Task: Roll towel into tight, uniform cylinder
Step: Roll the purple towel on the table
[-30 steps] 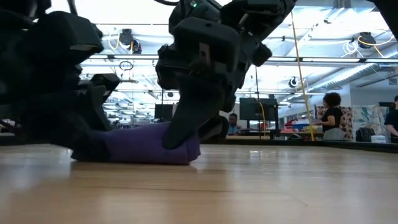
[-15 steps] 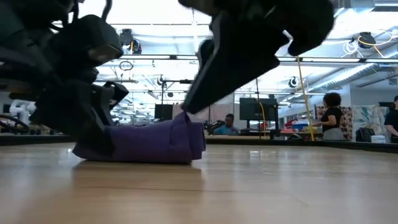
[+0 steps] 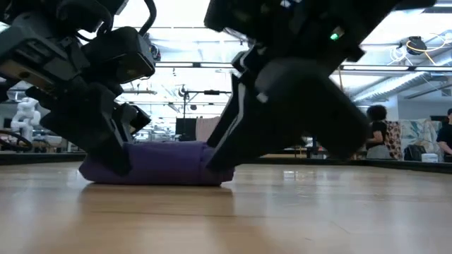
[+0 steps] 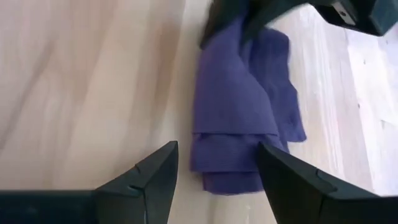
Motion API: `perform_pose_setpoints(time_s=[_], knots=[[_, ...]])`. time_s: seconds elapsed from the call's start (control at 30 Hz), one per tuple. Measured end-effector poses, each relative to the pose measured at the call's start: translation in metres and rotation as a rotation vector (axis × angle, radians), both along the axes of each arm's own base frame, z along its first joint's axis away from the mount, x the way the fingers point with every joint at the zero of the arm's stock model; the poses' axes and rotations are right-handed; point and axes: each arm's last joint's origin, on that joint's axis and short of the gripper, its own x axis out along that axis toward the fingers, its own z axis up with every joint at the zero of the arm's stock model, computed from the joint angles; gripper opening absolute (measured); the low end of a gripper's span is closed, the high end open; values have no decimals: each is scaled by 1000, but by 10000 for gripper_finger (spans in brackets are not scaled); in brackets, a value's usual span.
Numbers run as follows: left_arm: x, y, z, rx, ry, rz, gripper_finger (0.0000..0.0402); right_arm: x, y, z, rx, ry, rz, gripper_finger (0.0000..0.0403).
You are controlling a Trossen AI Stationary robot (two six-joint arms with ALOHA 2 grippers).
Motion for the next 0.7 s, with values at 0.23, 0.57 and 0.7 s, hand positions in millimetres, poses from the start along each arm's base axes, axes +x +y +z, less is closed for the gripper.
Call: perform_pose_setpoints(time_s=[0.23, 0.57, 0.7], knots=[[0, 0, 0, 3, 6, -32, 34, 11, -21, -5, 69, 39, -22, 210], [1, 2, -1, -11, 9, 16, 62, 24, -53, -7, 331, 118, -63, 155], [-3, 1, 5, -15, 9, 28, 117, 24, -59, -6, 388, 142, -80, 89]])
